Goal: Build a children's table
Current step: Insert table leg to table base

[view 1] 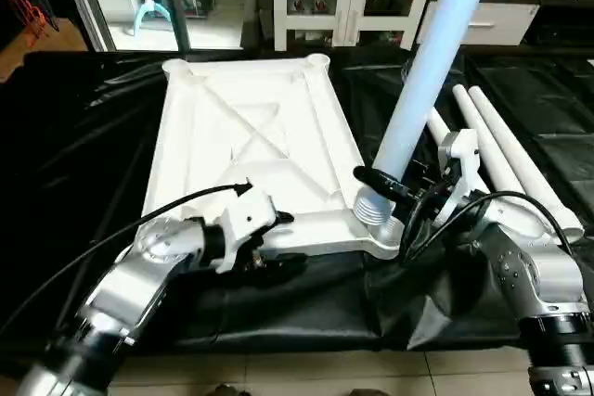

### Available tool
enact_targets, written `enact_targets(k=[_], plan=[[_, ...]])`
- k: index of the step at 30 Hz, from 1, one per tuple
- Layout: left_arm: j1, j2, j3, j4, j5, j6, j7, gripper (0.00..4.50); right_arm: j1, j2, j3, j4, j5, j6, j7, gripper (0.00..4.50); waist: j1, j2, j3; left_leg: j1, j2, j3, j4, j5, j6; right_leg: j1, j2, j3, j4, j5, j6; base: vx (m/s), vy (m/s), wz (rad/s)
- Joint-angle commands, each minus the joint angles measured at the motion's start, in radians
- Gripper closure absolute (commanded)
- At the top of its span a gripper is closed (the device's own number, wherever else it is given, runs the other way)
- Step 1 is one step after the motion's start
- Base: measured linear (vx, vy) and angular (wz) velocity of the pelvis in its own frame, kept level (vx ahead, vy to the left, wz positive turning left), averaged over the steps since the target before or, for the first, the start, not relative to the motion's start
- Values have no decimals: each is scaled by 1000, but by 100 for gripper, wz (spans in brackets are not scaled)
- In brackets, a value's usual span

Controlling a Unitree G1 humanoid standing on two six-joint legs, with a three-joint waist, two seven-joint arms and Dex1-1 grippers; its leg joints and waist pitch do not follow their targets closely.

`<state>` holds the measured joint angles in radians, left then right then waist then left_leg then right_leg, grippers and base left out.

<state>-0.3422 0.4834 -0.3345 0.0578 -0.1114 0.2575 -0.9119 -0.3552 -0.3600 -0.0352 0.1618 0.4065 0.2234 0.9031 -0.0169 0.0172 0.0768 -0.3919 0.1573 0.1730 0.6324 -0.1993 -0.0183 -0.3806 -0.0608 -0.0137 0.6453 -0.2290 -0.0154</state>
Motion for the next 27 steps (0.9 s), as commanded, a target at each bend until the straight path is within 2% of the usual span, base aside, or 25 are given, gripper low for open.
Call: enact_targets(k=[1,3,5,7,8,11,13,17,20,22,23,27], plan=[[-18,-5,-21,12,12,-7,-13,136,-6,-12,-19,-7,-8,-22,2,265,5,-4,-76,17,61,-23,-79,-65,76,38,-73,34,-71,52,-248,0,0,0],[-21,-14,-27,19,13,-6,-18,166,2,-15,-25,-12,-6,-23,0,265,5,-5,-76,17,63,-21,-77,-42,101,38,-72,32,-68,103,-267,0,0,0],[-24,-24,-39,25,16,-5,-27,176,12,-20,-31,-21,0,-24,-6,265,6,-6,-73,18,65,-20,-79,-59,112,38,-74,31,-72,84,-277,0,0,0],[-25,-24,-43,26,17,-6,-32,179,13,-22,-32,-21,1,-26,-6,265,6,-5,-72,19,67,-20,-81,-71,108,38,-74,31,-74,61,-278,0,0,0],[-24,-24,-49,23,12,-3,-45,210,15,-24,-33,-22,2,-30,-8,265,5,-5,-69,21,67,-20,-83,-94,98,36,-72,31,-77,25,-276,0,0,0],[-22,-20,-64,6,3,11,-77,220,16,-28,-40,-23,1,-34,-12,265,4,-4,-66,24,69,-20,-87,-130,78,34,-73,33,-82,-30,-271,0,0,0],[-26,-16,-71,3,14,11,-77,256,14,-30,-44,-21,-2,-37,-13,265,4,-3,-65,25,69,-20,-89,-142,70,32,-72,33,-84,-47,-268,0,0,0],[-49,-18,-79,42,68,-20,-46,273,11,-30,-44,-24,-2,-39,-15,265,2,-4,-63,23,69,-20,-90,-149,64,32,-72,34,-86,-56,-262,0,0,0],[-52,-17,-82,52,77,-26,-45,305,12,-26,-39,-27,-2,-39,-15,265,2,-4,-64,23,68,-21,-90,-149,62,33,-73,34,-87,-63,-257,0,0,0],[-51,-13,-84,54,85,-28,-53,317,14,-24,-37,-27,-2,-40,-13,265,2,-3,-65,23,69,-21,-90,-134,66,33,-72,33,-84,-34,-260,0,0,0],[-49,-8,-87,54,86,-27,-58,341,14,-23,-37,-28,-2,-39,-13,265,2,-4,-66,21,68,-21,-89,-126,70,34,-73,33,-83,-18,-264,0,0,0],[-48,2,-92,56,90,-27,-62,354,14,-22,-38,-29,-2,-38,-11,265,2,-3,-66,23,69,-20,-88,-114,83,34,-73,33,-82,-1,-270,0,0,0]])
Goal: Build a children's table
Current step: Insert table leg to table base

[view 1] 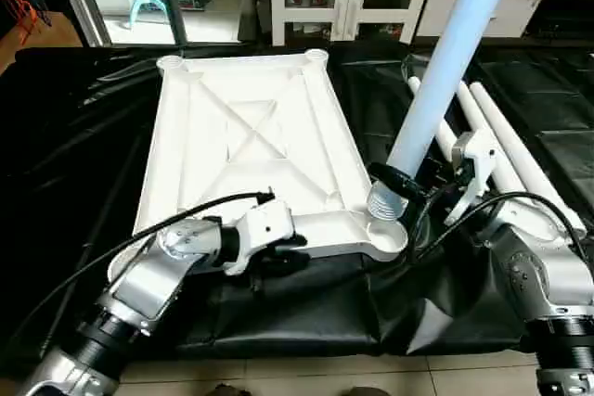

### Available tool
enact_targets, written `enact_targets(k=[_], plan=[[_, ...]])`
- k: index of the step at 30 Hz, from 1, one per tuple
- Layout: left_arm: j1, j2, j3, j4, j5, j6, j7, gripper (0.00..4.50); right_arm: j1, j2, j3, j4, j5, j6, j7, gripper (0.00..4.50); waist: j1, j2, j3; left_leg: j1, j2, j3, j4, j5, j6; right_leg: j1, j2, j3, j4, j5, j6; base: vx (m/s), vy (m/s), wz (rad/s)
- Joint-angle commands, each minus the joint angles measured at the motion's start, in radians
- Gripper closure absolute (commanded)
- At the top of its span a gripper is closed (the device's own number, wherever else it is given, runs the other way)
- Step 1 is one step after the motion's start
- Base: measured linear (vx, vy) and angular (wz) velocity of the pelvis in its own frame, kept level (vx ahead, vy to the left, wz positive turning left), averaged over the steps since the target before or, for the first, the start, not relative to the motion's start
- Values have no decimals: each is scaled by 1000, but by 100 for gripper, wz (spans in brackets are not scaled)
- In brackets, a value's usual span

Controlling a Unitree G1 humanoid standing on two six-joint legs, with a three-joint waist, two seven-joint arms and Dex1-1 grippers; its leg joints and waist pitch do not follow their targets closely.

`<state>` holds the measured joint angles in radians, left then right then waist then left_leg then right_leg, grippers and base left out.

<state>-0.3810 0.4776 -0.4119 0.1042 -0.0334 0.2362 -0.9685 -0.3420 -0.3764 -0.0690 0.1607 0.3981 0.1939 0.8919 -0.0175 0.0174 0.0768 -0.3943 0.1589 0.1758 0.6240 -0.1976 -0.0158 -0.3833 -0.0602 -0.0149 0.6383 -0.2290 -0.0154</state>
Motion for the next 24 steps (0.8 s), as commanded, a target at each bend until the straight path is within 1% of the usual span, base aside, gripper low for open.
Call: enact_targets(k=[1,3,5,8,13,19,20,21,23,24], plan=[[-8,10,-17,14,22,-11,-11,368,1,-5,-4,-27,7,-9,0,265,3,-3,-66,25,68,-23,-80,-116,80,37,-74,34,-75,-2,-271,0,0,0],[-6,14,-18,18,31,-15,-13,388,0,-5,-3,-26,7,-10,-1,265,3,-3,-65,26,68,-23,-81,-120,79,36,-75,34,-76,-9,-271,0,0,0],[-5,16,-19,19,38,-18,-13,392,-1,-4,-2,-26,6,-11,-2,265,3,-3,-64,26,69,-23,-82,-129,76,36,-74,34,-77,-16,-271,0,0,0],[-8,25,-27,27,57,-28,-11,426,-6,-2,-2,-20,4,-13,-2,265,3,-4,-63,26,69,-23,-84,-144,69,35,-75,35,-79,-39,-266,0,0,0],[-8,30,-28,38,79,-45,-5,448,-12,4,0,-14,2,-16,-6,265,3,-4,-62,26,69,-23,-85,-156,60,33,-75,35,-81,-57,-263,0,0,0],[-14,35,-18,59,113,-28,41,448,-26,24,-8,4,0,-18,-39,265,2,-2,-61,27,69,-24,-88,-167,51,31,-75,36,-81,-64,-261,0,0,0],[-14,37,-12,63,117,-16,53,448,-32,33,-12,12,-5,-13,-62,265,0,-2,-60,28,69,-24,-89,-176,46,29,-74,36,-83,-78,-260,0,0,0],[-14,39,-4,68,119,-1,68,448,-39,44,-17,23,-12,-6,-95,265,-1,-4,-58,27,68,-23,-90,-191,39,28,-74,36,-84,-105,-256,0,0,0],[-11,46,9,71,126,16,87,448,-44,54,-18,33,-20,5,-124,265,-5,-4,-56,25,68,-26,-94,-210,22,29,-75,36,-86,-143,-247,0,0,0],[2,70,30,68,140,57,114,448,-47,70,-9,46,-33,3,-142,265,-6,-6,-55,24,67,-27,-95,-219,18,29,-74,35,-87,-160,-242,0,0,0]])
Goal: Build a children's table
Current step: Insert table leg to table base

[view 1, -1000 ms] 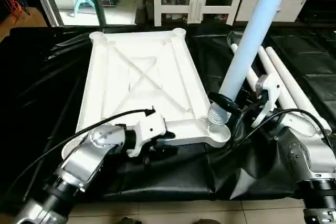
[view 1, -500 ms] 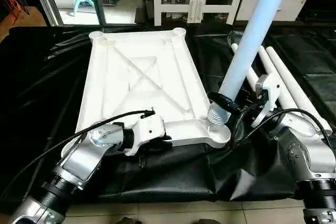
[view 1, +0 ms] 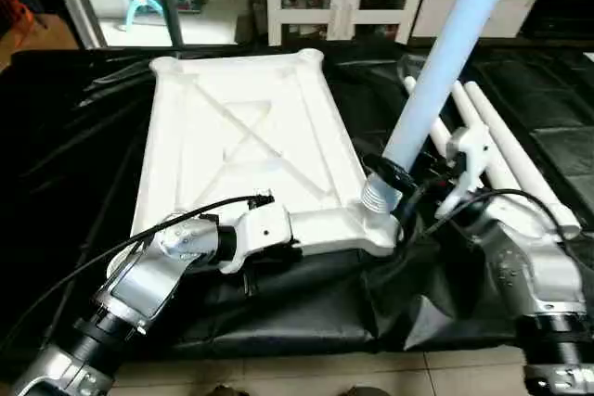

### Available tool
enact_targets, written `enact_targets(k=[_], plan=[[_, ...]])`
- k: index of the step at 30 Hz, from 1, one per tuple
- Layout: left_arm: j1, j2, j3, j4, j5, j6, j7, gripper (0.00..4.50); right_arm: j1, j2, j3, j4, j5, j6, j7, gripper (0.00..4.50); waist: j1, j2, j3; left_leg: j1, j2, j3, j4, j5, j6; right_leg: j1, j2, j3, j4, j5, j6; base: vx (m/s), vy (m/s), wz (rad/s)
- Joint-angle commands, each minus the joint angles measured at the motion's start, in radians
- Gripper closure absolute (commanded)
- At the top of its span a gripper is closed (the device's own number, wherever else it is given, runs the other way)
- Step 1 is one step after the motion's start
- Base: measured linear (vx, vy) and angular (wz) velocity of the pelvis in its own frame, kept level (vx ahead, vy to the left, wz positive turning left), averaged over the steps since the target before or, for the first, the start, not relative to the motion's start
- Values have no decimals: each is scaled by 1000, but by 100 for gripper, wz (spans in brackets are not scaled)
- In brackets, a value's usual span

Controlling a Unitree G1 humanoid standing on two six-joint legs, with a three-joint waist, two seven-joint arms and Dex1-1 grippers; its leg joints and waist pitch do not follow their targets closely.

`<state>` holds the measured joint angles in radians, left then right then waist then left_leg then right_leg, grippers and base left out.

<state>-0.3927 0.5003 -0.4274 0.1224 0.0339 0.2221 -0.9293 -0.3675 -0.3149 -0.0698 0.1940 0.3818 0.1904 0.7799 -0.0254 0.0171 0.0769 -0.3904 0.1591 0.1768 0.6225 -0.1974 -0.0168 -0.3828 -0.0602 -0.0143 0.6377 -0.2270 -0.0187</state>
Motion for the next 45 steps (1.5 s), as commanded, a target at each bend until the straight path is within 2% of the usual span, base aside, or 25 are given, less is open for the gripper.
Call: enact_targets(k=[1,4,5,8,9,10,11,12,13,14,15,16,18,19,21,24,25,27,29,31,33,36,37,40,45], plan=[[18,52,51,48,77,85,82,448,-22,12,-5,14,-19,5,-32,265,0,-4,-56,21,66,-29,-94,-231,10,26,-75,36,-87,-182,-234,0,0,0],[45,80,76,31,85,137,100,448,-26,28,5,23,-30,-10,-42,265,-14,-8,-53,9,62,-34,-99,-247,1,32,-74,33,-88,-222,-212,0,0,0],[75,110,100,7,78,158,92,448,-31,38,15,34,-39,-28,-47,265,-20,-13,-54,11,62,-33,-98,-256,0,31,-74,34,-90,-237,-206,0,0,0],[117,158,122,-30,70,177,79,448,-38,47,22,46,-46,-49,-54,265,-40,-8,-52,3,61,-38,-100,-259,2,31,-75,32,-90,-250,-204,0,0,0],[139,183,133,-47,65,173,71,448,-42,50,23,54,-49,-61,-56,265,-41,-7,-52,6,61,-38,-100,-263,2,29,-73,31,-92,-255,-202,0,0,0],[160,205,144,-61,56,160,62,448,-46,52,23,61,-51,-72,-57,265,-43,-12,-56,9,60,-36,-96,-258,8,28,-74,34,-93,-239,-204,0,0,0],[210,255,167,-86,34,118,33,448,-57,59,20,80,-55,-94,-56,265,-44,-12,-56,5,60,-36,-97,-228,19,32,-73,34,-90,-204,-210,0,0,0],[210,255,167,-86,34,118,33,448,-57,59,20,80,-55,-94,-56,265,-44,-11,-59,6,59,-35,-94,-217,25,30,-73,34,-89,-185,-215,0,0,0],[234,274,177,-95,21,84,14,448,-61,64,18,88,-54,-106,-53,265,-44,-11,-60,7,59,-32,-94,-192,36,32,-70,33,-87,-146,-223,0,0,0],[249,286,183,-103,14,65,4,448,-63,67,16,92,-55,-114,-50,265,-40,-9,-61,15,59,-27,-89,-176,49,26,-69,35,-87,-106,-234,0,0,0],[276,292,200,-121,-14,49,-18,448,-69,71,13,102,-51,-117,-45,265,-38,-9,-66,15,59,-25,-85,-129,63,30,-68,36,-78,-25,-252,0,0,0],[297,286,216,-143,-42,41,-33,448,-77,76,8,115,-41,-119,-34,265,-37,-13,-68,13,58,-24,-84,-102,74,33,-67,35,-73,22,-260,0,0,0],[290,240,203,-172,-64,42,-25,448,-89,83,12,132,-25,-114,-8,265,-30,-13,-69,18,61,-21,-82,-49,114,34,-67,33,-64,127,-294,0,0,0],[290,240,203,-172,-64,42,-25,448,-89,83,12,132,-25,-114,-8,265,-24,-10,-70,21,63,-20,-82,-42,119,34,-67,33,-64,137,-296,0,0,0],[264,180,158,-188,-74,43,-18,448,-102,96,22,151,-2,-112,31,265,-14,-9,-70,24,65,-18,-82,-23,129,33,-66,32,-61,161,-303,0,0,0],[236,141,102,-174,-62,30,-24,448,-110,106,38,167,34,-85,99,265,6,-2,-71,32,68,-16,-82,-44,122,32,-68,32,-63,132,-306,0,0,0],[219,117,79,-161,-47,12,-36,448,-118,105,62,193,14,-113,140,265,13,-5,-71,34,69,-14,-82,-58,112,29,-66,32,-64,118,-304,0,0,0],[200,93,65,-146,-39,0,-47,448,-131,110,75,217,-3,-145,158,265,27,-4,-68,38,70,-12,-84,-91,85,26,-67,33,-68,70,-294,0,0,0],[187,79,59,-136,-33,-5,-52,448,-140,115,76,230,-8,-160,163,265,34,-7,-67,42,69,-8,-86,-116,69,23,-68,36,-73,31,-284,0,0,0],[156,61,39,-114,-19,-13,-63,448,-154,124,77,274,-20,-228,195,265,37,-6,-66,45,70,-5,-87,-140,53,18,-67,37,-78,-13,-275,0,0,0],[146,59,31,-104,-14,-17,-63,448,-158,116,84,298,-28,-245,220,265,38,-8,-66,40,72,-3,-89,-145,40,22,-68,37,-76,-32,-261,0,0,0],[133,62,20,-85,-2,-31,-66,448,-162,93,91,329,-38,-245,243,265,41,-12,-66,42,71,-1,-89,-145,43,19,-67,36,-77,-50,-250,0,0,0],[128,62,19,-75,1,-38,-70,448,-167,84,84,348,-34,-248,252,265,41,-17,-65,40,70,1,-88,-139,46,20,-68,37,-79,-46,-249,0,0,0],[121,57,21,-61,3,-58,-79,448,-173,74,76,390,-37,-273,266,265,45,-21,-63,34,69,0,-87,-122,58,22,-72,37,-78,-48,-242,0,0,0],[103,43,16,-37,6,-78,-81,448,-164,68,71,449,-59,-330,288,265,48,-21,-59,38,72,1,-90,-155,55,16,-73,37,-86,-121,-232,0,0,0]])
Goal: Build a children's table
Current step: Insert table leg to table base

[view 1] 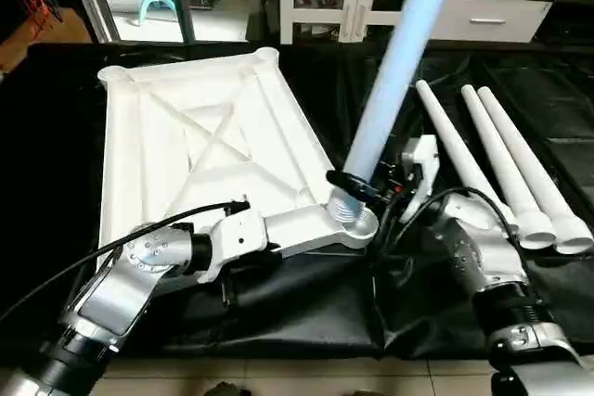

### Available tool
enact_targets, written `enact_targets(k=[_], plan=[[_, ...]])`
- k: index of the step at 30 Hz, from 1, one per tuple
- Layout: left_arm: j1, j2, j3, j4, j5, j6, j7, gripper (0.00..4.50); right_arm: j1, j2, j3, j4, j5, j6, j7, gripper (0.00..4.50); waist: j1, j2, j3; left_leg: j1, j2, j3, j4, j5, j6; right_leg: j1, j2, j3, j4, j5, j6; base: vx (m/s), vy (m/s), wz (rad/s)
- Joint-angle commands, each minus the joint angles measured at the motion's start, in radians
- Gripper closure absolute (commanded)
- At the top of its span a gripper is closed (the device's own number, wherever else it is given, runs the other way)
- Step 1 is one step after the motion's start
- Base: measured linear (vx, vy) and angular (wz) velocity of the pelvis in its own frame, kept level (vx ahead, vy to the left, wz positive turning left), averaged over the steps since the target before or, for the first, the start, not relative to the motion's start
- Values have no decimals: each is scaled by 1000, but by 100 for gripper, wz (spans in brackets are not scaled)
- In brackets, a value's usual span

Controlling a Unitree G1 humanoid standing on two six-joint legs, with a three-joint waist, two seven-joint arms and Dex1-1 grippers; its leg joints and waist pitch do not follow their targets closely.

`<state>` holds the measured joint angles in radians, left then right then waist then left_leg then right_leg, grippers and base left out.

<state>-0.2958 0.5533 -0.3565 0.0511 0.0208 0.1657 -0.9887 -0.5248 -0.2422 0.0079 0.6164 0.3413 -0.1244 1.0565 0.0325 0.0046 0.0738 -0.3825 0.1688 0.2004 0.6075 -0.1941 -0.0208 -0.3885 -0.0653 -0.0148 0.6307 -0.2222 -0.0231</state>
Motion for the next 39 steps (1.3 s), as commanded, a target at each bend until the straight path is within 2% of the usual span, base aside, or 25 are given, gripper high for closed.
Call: enact_targets(k=[1,3,4,8,11,13,14,17,18,19,21,23,24,25,26,30,31,34,36,39], plan=[[5,-10,-55,37,18,-23,-21,448,-6,-5,-8,28,-17,-17,13,265,-11,-6,-54,32,63,-23,-76,-172,54,18,-67,38,-82,-144,-225,0,0,0],[-2,-8,-54,49,19,-34,-21,448,1,-5,-13,31,-9,-24,22,265,-11,-7,-52,32,63,-24,-79,-193,48,17,-67,38,-85,-174,-220,0,0,0],[-3,-8,-53,52,20,-38,-21,448,3,-6,-13,32,-6,-27,27,265,-10,-3,-51,33,64,-25,-80,-200,43,16,-67,38,-85,-183,-217,0,0,0],[-15,-13,-46,72,20,-50,-30,448,35,-13,-9,16,12,-26,70,265,-12,-8,-47,30,64,-26,-84,-229,36,15,-68,39,-91,-219,-204,0,0,0],[-26,-17,-40,78,15,-53,-35,448,51,-25,-15,0,24,-19,88,265,-12,-7,-46,27,65,-28,-87,-231,35,15,-70,39,-91,-235,-202,0,0,0],[-28,-18,-39,81,15,-55,-35,448,54,-32,-19,-4,27,-21,89,265,-11,-8,-46,30,66,-28,-87,-236,34,14,-69,39,-94,-245,-198,0,0,0],[-32,-19,-40,86,14,-59,-36,448,58,-46,-33,-7,32,-24,85,265,-11,-3,-46,32,66,-27,-88,-249,28,12,-69,40,-96,-255,-196,0,0,0],[-33,-21,-40,88,9,-64,-41,448,63,-60,-47,-7,33,-30,79,265,-12,-4,-45,29,65,-28,-90,-254,24,13,-69,40,-97,-261,-195,0,0,0],[-34,-22,-40,89,7,-66,-43,448,63,-64,-50,-5,32,-33,77,265,-11,3,-46,30,65,-29,-90,-255,22,13,-71,40,-97,-262,-195,0,0,0],[-34,-22,-40,89,7,-66,-43,448,63,-64,-50,-5,32,-33,77,265,-13,0,-45,30,65,-28,-91,-258,23,12,-69,40,-98,-264,-195,0,0,0],[-37,-26,-37,90,2,-75,-51,448,65,-66,-59,1,28,-43,68,265,-13,3,-45,31,65,-29,-91,-264,20,11,-70,40,-100,-273,-193,0,0,0],[-38,-27,-35,89,-1,-79,-54,448,67,-67,-61,-2,30,-44,62,265,-13,1,-45,30,66,-29,-92,-263,21,11,-69,40,-100,-267,-196,0,0,0],[-38,-29,-31,86,-4,-80,-52,421,68,-67,-61,-3,32,-44,60,265,-13,1,-44,29,66,-29,-93,-263,21,11,-69,40,-100,-266,-197,0,0,0],[-42,-41,-14,77,-32,-69,-55,421,69,-64,-62,-6,34,-43,56,265,-12,5,-44,29,66,-29,-93,-261,20,11,-70,40,-99,-262,-198,0,0,0],[-44,-41,-8,64,-48,-54,-64,392,69,-63,-61,-9,34,-43,55,265,-13,3,-45,29,66,-28,-93,-259,20,12,-69,40,-99,-253,-201,0,0,0],[-61,-58,12,41,-62,-51,-47,376,75,-55,-59,-20,34,-39,51,265,-13,4,-48,25,68,-28,-94,-226,27,16,-68,37,-92,-191,-213,0,0,0],[-65,-60,13,39,-59,-54,-43,364,75,-54,-58,-22,34,-38,50,265,-15,5,-49,24,68,-28,-94,-207,33,18,-67,36,-89,-148,-220,0,0,0],[-75,-54,-7,41,-21,-64,-40,338,77,-48,-56,-24,35,-39,48,265,-19,5,-55,22,68,-28,-88,-135,60,26,-66,33,-77,-23,-242,0,0,0],[-76,-53,-11,50,-6,-62,-37,338,78,-45,-54,-28,35,-37,45,265,-24,4,-58,21,67,-26,-80,-68,94,32,-66,32,-67,92,-260,0,0,0],[-80,-44,-22,68,22,-73,-27,338,79,-41,-54,-35,37,-33,44,265,-30,4,-58,20,67,-24,-77,-46,124,34,-67,31,-65,144,-277,0,0,0]])
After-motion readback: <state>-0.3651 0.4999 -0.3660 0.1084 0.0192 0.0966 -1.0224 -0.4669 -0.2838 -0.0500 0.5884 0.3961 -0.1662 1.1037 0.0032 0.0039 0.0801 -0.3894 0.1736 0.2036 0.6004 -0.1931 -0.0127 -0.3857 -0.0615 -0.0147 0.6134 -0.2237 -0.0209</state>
